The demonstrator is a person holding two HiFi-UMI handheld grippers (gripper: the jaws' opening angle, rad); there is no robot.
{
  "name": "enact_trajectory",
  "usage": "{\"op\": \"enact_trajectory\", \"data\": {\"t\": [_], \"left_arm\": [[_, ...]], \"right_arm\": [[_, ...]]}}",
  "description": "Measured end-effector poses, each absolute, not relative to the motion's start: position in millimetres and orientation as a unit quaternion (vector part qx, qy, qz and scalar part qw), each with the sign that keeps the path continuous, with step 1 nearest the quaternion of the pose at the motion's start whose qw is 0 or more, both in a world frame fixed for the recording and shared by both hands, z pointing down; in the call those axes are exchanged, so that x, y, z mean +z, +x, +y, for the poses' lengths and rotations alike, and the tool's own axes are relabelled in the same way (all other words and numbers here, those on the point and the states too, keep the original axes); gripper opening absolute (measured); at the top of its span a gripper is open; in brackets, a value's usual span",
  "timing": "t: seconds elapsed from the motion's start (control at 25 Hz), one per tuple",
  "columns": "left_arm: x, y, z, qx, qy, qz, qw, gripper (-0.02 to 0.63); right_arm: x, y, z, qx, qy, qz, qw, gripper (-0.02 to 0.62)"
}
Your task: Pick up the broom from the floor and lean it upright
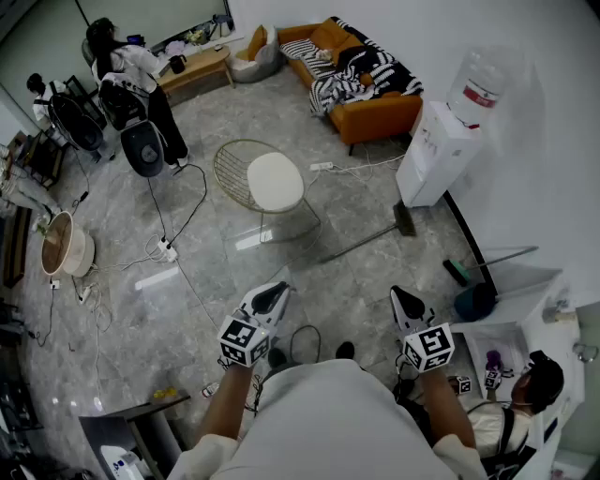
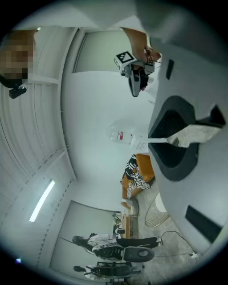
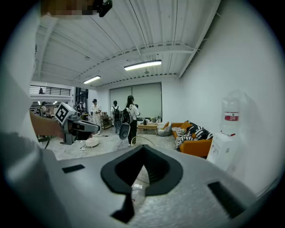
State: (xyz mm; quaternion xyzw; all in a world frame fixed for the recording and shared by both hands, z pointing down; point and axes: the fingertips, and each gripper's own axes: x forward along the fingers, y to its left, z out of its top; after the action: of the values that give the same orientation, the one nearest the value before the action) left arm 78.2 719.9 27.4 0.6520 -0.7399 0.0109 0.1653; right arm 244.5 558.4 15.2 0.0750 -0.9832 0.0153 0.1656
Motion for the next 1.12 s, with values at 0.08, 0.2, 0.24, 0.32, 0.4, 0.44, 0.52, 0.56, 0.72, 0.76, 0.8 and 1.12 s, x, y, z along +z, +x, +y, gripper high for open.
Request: {"op": "enact_trajectory", "data": {"t": [0.08,0.2,0.24,0.32,0.4,0.44,0.52,0.56,0.72,0.76,0.8,1.12], "left_arm": [[29.4,82.4,718.6,0.013,0.651,-0.74,0.166,0.032],[30.5,89.1,715.2,0.015,0.649,-0.742,0.166,0.032],[30.7,92.1,713.6,0.016,0.648,-0.743,0.166,0.032],[31.5,99.1,709.0,0.017,0.646,-0.745,0.167,0.032],[32.1,106.3,702.3,0.018,0.644,-0.746,0.168,0.032],[32.3,109.8,698.7,0.019,0.642,-0.748,0.169,0.032],[32.7,117.0,692.2,0.021,0.638,-0.751,0.168,0.032],[33.3,120.6,689.1,0.022,0.636,-0.753,0.167,0.032],[38.8,134.3,677.9,0.024,0.627,-0.76,0.168,0.032],[40.5,137.0,676.4,0.024,0.624,-0.762,0.17,0.032],[41.6,139.6,674.9,0.024,0.621,-0.764,0.172,0.032],[50.6,156.1,652.7,0.018,0.61,-0.772,0.179,0.032]], "right_arm": [[16.6,248.0,556.2,0.014,0.073,-0.983,0.167,0.0],[16.3,252.8,552.5,0.01,0.067,-0.984,0.167,0.0],[15.7,254.7,551.0,0.009,0.065,-0.984,0.166,0.0],[14.7,259.4,546.2,0.007,0.061,-0.985,0.163,0.0],[14.3,264.4,538.1,0.008,0.057,-0.985,0.16,0.0],[14.4,267.0,533.3,0.011,0.056,-0.986,0.159,0.0],[16.0,273.1,523.5,0.017,0.053,-0.985,0.16,0.0],[17.0,276.4,518.6,0.018,0.053,-0.985,0.161,0.0],[21.9,291.8,501.8,0.008,0.05,-0.985,0.168,0.0],[23.9,295.8,499.8,0.005,0.047,-0.984,0.172,0.0],[25.6,299.9,498.1,0.001,0.043,-0.983,0.177,0.0],[40.3,328.0,477.0,-0.002,0.038,-0.979,0.199,0.001]]}}
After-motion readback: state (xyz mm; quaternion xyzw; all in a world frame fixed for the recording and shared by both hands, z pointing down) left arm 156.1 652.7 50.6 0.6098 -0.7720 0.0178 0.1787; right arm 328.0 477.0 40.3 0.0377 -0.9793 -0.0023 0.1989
